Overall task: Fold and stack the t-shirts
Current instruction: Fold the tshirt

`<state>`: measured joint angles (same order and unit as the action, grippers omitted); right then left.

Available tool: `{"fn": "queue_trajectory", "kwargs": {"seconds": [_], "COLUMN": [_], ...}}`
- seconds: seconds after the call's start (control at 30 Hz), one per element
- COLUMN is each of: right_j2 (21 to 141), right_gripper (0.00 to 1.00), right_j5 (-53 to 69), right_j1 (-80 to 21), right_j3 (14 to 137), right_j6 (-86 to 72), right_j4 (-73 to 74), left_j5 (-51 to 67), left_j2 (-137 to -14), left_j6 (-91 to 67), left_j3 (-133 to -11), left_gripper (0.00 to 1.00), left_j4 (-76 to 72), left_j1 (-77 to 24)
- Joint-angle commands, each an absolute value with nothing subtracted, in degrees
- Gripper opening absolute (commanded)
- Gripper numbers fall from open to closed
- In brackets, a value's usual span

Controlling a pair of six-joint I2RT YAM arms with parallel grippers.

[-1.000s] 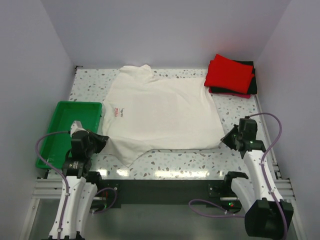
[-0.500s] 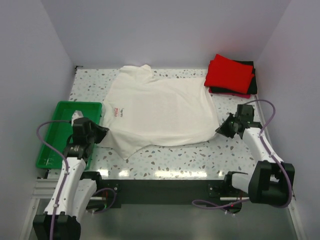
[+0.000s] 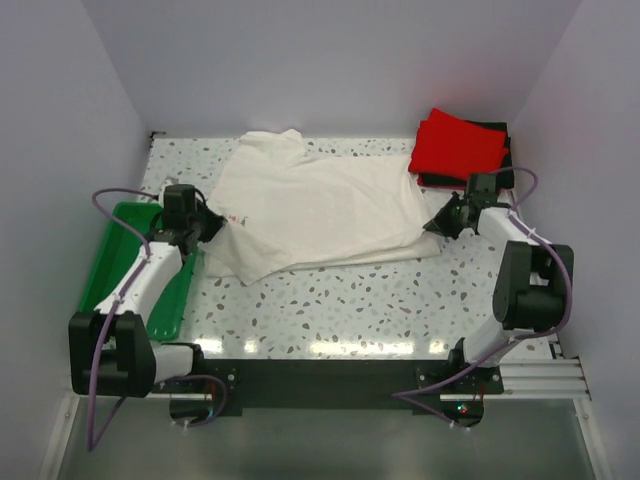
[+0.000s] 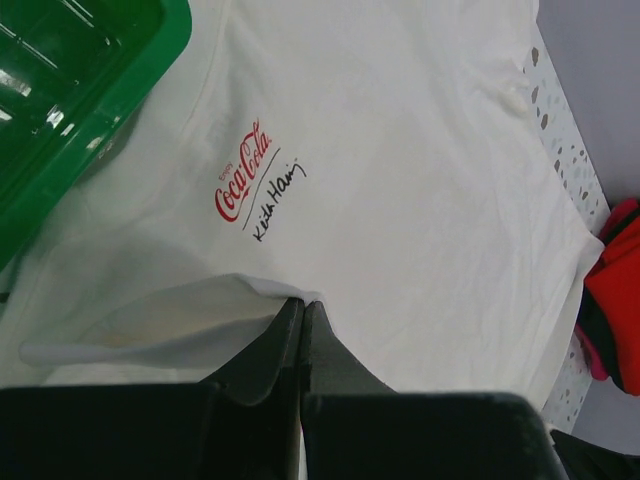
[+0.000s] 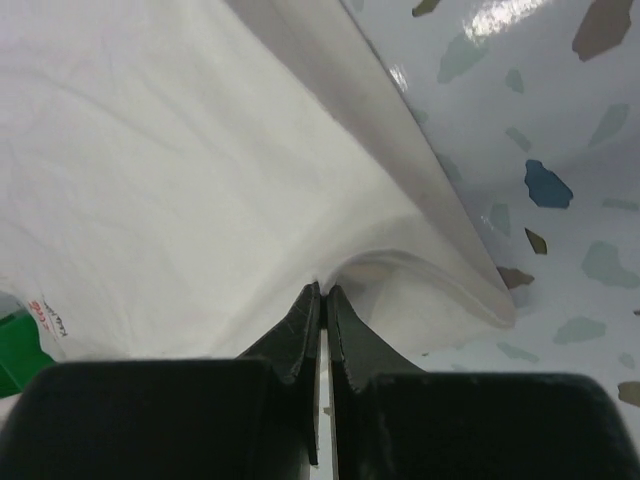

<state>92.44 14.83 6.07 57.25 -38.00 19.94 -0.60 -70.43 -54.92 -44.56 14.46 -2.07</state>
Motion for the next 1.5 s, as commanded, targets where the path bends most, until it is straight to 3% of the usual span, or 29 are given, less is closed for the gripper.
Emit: {"fn": "queue_trajectory", "kwargs": {"seconds": [0.0,0.77,1.47], "right_j2": [94.74,100.37,106.43], "right_gripper": [0.0,0.0,0.0], "right_j5": [16.61,20.47,23.11], "right_j1": [6.33,10.46,10.37], "right_j3": [61.52,59.76,66.44], "right_j6": [-40.08,-44.91,-44.65], "right_j4": [16.44,8.09,7.91], "left_j5": [-3.77,-5.19,-5.1], "left_j2": [-72.5,-82.79,-91.49], "left_j6": [-55.02,-53.44,-53.35], "left_j3": [-49.74,-58.88,-65.48], "left_gripper": [0.0,0.0,0.0], "left_j4": [9.93,9.93,10.63], "left_j1": [-2.37,-1.41,-0.7]}}
